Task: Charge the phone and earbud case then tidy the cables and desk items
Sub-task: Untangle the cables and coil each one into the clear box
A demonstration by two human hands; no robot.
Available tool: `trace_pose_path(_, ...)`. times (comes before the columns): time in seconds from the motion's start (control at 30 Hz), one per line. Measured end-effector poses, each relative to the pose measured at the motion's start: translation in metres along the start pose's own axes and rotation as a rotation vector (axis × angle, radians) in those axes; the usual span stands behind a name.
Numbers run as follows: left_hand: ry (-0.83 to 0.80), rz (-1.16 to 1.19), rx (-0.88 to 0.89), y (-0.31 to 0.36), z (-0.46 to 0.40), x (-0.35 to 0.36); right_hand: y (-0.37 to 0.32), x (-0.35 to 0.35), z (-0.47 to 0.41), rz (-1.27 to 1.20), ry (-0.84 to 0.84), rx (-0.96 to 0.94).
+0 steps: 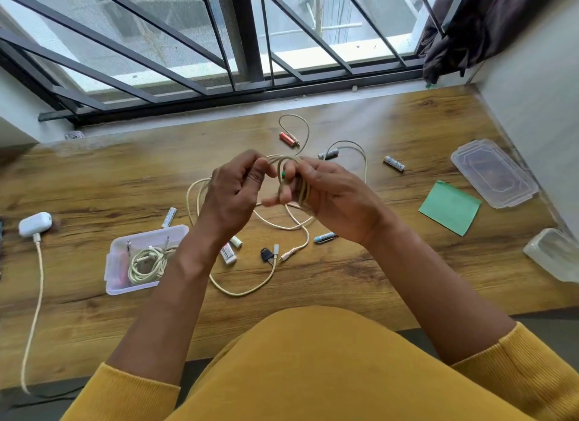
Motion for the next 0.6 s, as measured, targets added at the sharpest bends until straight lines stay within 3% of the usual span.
trace_pose_path(0.1,0.033,0.021,-0.064,-0.002,0.009,0.01,-0.011,-0.002,-0.007,-0.11,0.028,-0.089)
trace_pose_path(0.3,-0.064,0.028,-0.069,0.012,0.027,0.035,-0.022,-0.008,-0.021,-0.242,0.109,-0.186)
trace_pose_path(0.6,-0.356,-0.173,0.046,0.034,0.039,0.055,-0.01,-0.035,-0.018,-0.117,0.547,-0.175)
Point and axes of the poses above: each hand's wrist, its own z-axis away from the middle knuckle, its own x-axis out of the palm, y = z × x, the point moved 7 cm from there along -z, towards the middle knuckle, and after that the axes turned 1 degree about y, right-handed, at the moved point
